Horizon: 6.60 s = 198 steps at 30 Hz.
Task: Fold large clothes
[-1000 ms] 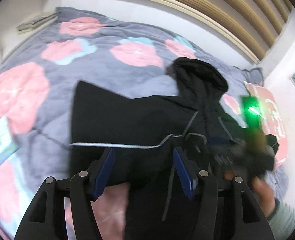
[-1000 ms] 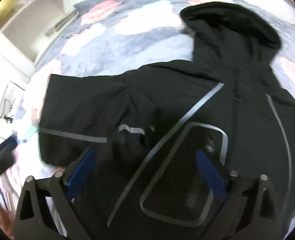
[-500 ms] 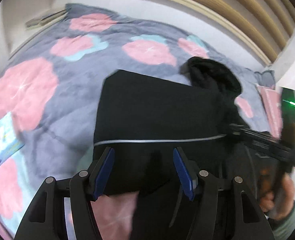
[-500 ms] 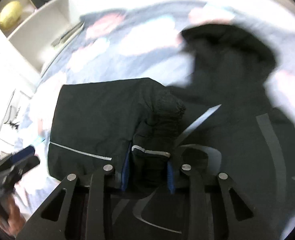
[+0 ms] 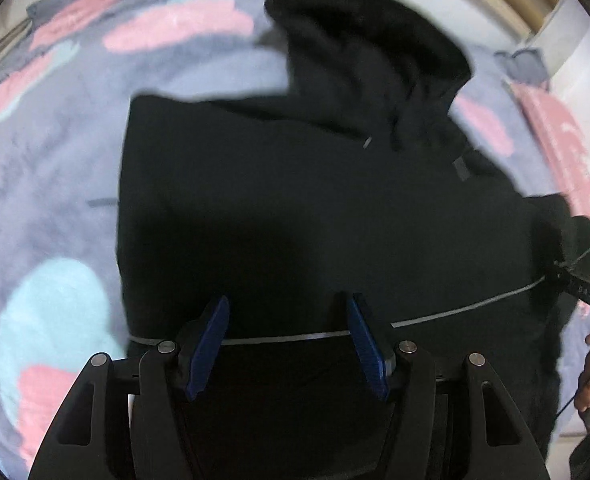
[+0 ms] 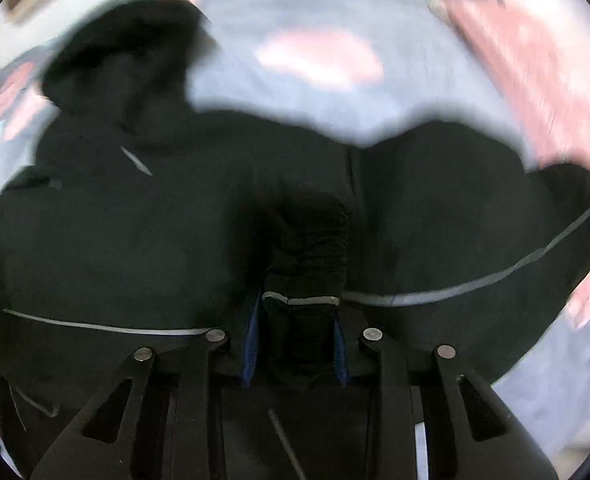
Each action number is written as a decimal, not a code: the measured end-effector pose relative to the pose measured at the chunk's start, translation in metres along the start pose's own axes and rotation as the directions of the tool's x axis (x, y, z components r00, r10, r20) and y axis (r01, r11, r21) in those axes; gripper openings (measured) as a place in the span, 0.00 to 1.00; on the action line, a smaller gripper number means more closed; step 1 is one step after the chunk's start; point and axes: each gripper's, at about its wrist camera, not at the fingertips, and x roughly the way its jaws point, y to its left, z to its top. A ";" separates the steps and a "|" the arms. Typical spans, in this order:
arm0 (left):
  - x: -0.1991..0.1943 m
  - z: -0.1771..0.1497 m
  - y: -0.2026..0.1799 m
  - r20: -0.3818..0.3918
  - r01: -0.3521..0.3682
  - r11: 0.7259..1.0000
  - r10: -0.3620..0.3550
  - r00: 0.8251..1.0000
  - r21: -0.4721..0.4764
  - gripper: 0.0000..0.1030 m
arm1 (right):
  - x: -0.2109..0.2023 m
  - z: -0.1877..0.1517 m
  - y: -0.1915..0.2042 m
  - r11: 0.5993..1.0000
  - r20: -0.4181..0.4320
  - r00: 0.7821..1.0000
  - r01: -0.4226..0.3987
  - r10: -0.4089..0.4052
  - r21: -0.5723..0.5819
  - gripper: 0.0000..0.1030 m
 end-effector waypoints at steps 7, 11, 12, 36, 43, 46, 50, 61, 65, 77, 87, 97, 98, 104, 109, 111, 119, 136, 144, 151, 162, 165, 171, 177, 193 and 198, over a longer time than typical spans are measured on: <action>0.006 0.004 -0.010 -0.033 -0.060 0.998 0.061 0.998 0.025 0.61 | 0.009 -0.005 -0.007 0.999 -0.035 0.999 -0.029 0.028 -0.021 0.40; -0.035 0.001 -0.008 0.019 0.071 0.997 -0.070 0.997 -0.031 0.61 | -0.057 -0.013 -0.010 0.996 0.082 0.993 -0.086 0.087 -0.018 0.66; -0.042 -0.001 -0.010 0.031 0.081 0.996 -0.080 0.996 -0.038 0.61 | -0.066 -0.017 -0.007 0.995 0.109 0.989 -0.093 0.096 -0.030 0.81; -0.007 0.022 -0.096 -0.116 0.003 0.987 0.016 0.993 0.164 0.62 | -0.084 0.011 -0.248 0.961 0.175 0.978 0.066 -0.115 0.267 0.71; 0.025 0.044 -0.147 -0.162 0.054 0.975 -0.019 0.987 0.213 0.62 | -0.065 0.023 -0.388 0.850 0.153 0.963 0.115 -0.222 0.515 0.79; 0.037 0.049 -0.164 -0.184 0.054 0.967 -0.007 0.983 0.250 0.62 | -0.042 0.032 -0.401 0.844 0.117 0.977 0.089 -0.177 0.529 0.79; 0.044 0.057 -0.174 -0.186 0.055 0.963 -0.005 0.982 0.266 0.62 | -0.015 0.036 -0.388 0.881 0.099 0.993 0.015 -0.070 0.473 0.39; 0.065 0.051 -0.168 -0.186 -0.002 0.957 0.059 0.981 0.291 0.62 | -0.063 -0.011 -0.413 0.838 0.128 0.968 0.115 -0.214 0.534 0.14; 0.053 0.054 -0.165 -0.184 0.025 0.957 0.030 0.982 0.289 0.62 | -0.028 -0.018 -0.414 0.818 0.038 0.984 0.124 -0.176 0.562 0.14; -0.029 0.049 -0.064 -0.060 -0.006 0.993 0.013 0.998 0.121 0.62 | -0.122 -0.004 -0.176 0.981 0.264 0.964 -0.093 0.045 0.170 0.14; -0.082 0.019 0.030 0.022 -0.035 0.997 0.037 0.999 -0.072 0.62 | -0.144 -0.015 0.100 0.956 0.280 0.936 -0.143 0.215 -0.255 0.14; -0.093 -0.010 0.097 0.022 -0.072 0.978 0.078 0.997 -0.197 0.62 | -0.051 -0.053 0.304 0.831 0.020 0.946 -0.273 0.323 -0.484 0.14; -0.092 -0.011 0.102 0.018 -0.079 0.976 0.085 0.996 -0.202 0.62 | -0.030 -0.058 0.316 0.833 -0.021 0.953 -0.276 0.304 -0.480 0.15; -0.089 -0.013 0.118 0.013 -0.061 0.976 0.065 0.998 -0.209 0.62 | 0.008 -0.071 0.325 0.821 -0.081 0.951 -0.300 0.300 -0.486 0.31; -0.087 0.002 0.106 0.051 0.115 0.976 -0.107 0.993 -0.187 0.62 | -0.035 -0.066 0.289 0.769 -0.132 0.898 -0.430 0.421 -0.472 0.53; -0.084 0.012 0.095 0.055 0.173 0.972 -0.166 0.985 -0.159 0.62 | -0.054 -0.062 0.261 0.785 -0.087 0.895 -0.428 0.438 -0.448 0.60; -0.024 0.046 0.052 -0.067 0.210 0.973 -0.216 0.974 -0.093 0.62 | -0.049 -0.039 0.138 0.940 0.013 0.974 -0.216 0.228 -0.264 0.67; -0.006 0.022 0.103 -0.109 0.200 0.943 -0.235 0.966 -0.266 0.19 | 0.003 -0.029 0.082 0.989 -0.019 0.993 -0.116 0.115 -0.092 0.69; -0.025 0.030 0.099 -0.100 0.216 0.959 -0.237 0.966 -0.184 0.29 | 0.036 -0.014 0.093 0.994 -0.107 0.992 -0.080 0.071 -0.079 0.77; -0.111 0.043 0.080 0.077 0.136 0.991 -0.135 0.988 -0.014 0.60 | -0.032 -0.028 0.105 0.968 0.007 0.977 -0.208 0.211 -0.141 0.77; 0.036 0.034 -0.004 -0.268 0.113 0.983 -0.072 0.961 0.142 0.60 | 0.032 -0.052 0.137 0.968 -0.125 0.990 -0.097 0.069 -0.233 0.78; 0.015 0.044 -0.008 -0.257 0.138 0.971 -0.085 0.963 0.196 0.60 | 0.028 -0.042 0.143 0.955 -0.178 0.982 -0.107 0.059 -0.277 0.79; -0.048 0.122 -0.001 -0.015 0.197 0.959 -0.199 0.980 0.205 0.60 | -0.025 0.022 0.125 0.950 -0.052 0.978 -0.209 0.203 -0.234 0.76; -0.015 0.233 0.012 0.130 0.121 0.990 -0.129 0.983 0.070 0.60 | -0.040 0.124 0.128 0.965 0.138 0.963 -0.208 0.230 -0.159 0.76; 0.083 0.313 0.059 0.160 0.191 0.961 -0.160 0.974 -0.201 0.23 | 0.068 0.220 0.136 0.968 0.123 0.962 -0.250 0.245 0.031 0.06; 0.030 0.291 0.073 0.226 0.406 0.897 -0.364 0.904 -0.178 0.23 | 0.014 0.190 0.114 0.955 0.270 0.920 -0.296 0.286 -0.002 0.06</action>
